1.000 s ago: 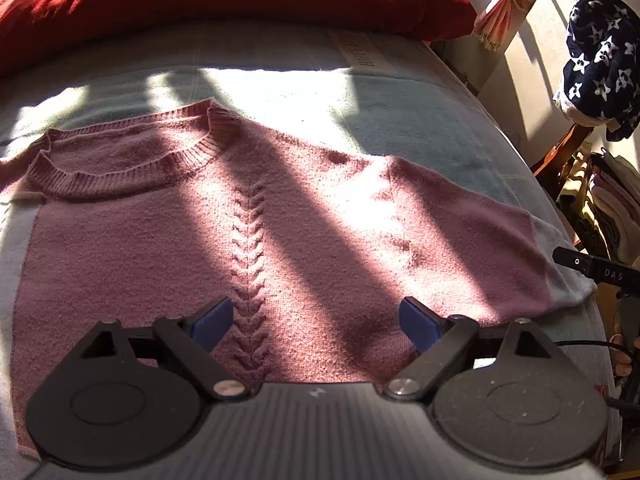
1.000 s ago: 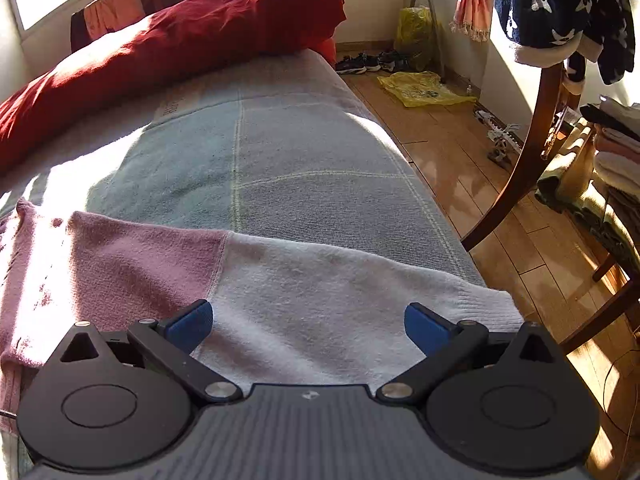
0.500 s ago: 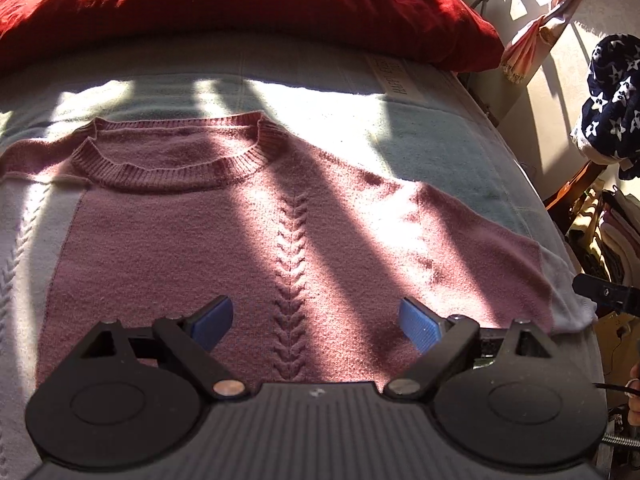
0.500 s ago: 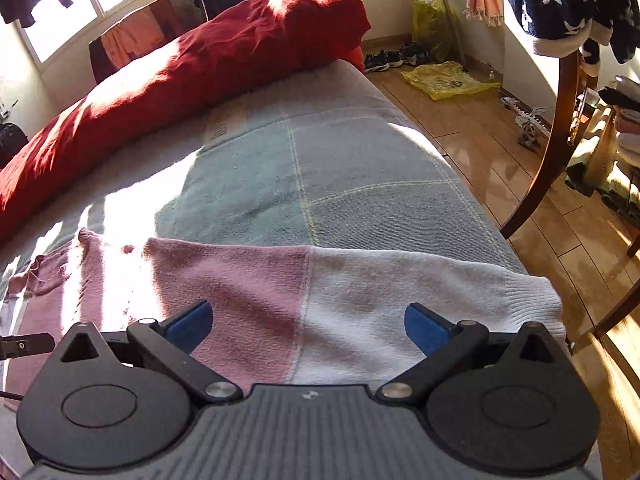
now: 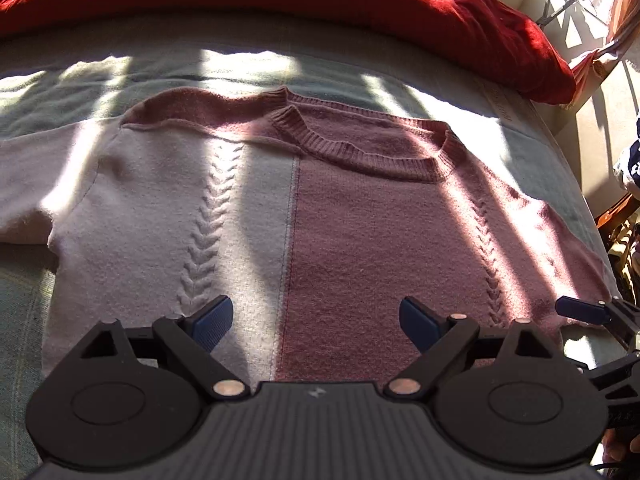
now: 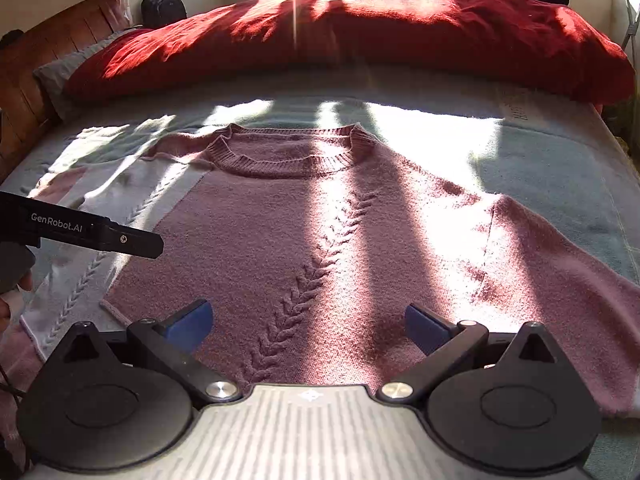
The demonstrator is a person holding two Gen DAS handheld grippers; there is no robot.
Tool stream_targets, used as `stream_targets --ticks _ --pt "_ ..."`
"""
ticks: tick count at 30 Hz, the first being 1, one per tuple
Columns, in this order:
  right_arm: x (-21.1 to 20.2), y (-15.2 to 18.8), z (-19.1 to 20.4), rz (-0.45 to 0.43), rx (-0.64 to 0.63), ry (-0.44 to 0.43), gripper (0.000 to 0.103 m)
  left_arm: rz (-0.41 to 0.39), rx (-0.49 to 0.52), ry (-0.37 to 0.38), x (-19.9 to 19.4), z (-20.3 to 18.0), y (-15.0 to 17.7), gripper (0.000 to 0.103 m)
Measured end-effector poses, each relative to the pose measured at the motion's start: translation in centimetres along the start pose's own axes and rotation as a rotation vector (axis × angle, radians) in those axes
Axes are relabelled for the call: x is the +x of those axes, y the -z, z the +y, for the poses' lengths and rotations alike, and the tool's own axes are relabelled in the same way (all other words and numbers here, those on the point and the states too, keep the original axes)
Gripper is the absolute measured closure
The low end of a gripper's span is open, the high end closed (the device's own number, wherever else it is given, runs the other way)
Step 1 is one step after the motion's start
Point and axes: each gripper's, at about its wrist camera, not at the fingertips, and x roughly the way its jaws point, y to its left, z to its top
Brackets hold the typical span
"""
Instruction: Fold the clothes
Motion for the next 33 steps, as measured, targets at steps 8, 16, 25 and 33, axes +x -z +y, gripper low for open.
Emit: stream_targets --ticks 8,16,25,33 --pt "2.4 2.2 0.3 0.139 0.13 0.138 0.0 0.058 -0.023 0.16 -0.1 5.4 -1.4 0.013" --pt "3.4 2.1 1.1 0.13 0.189 0.231 0.0 -0.059 0.061 0.184 0.3 7.4 -7.6 0.013" --pt "3.8 1.7 1.0 0.151 0.182 0.234 0.0 -0.098 0.098 0.16 8.1 9.1 -13.8 0.013" --pt "3.2 1.0 2.1 0.149 0.169 0.275 0.0 -0.093 0.099 0.122 8.3 9.4 -16.2 0.008"
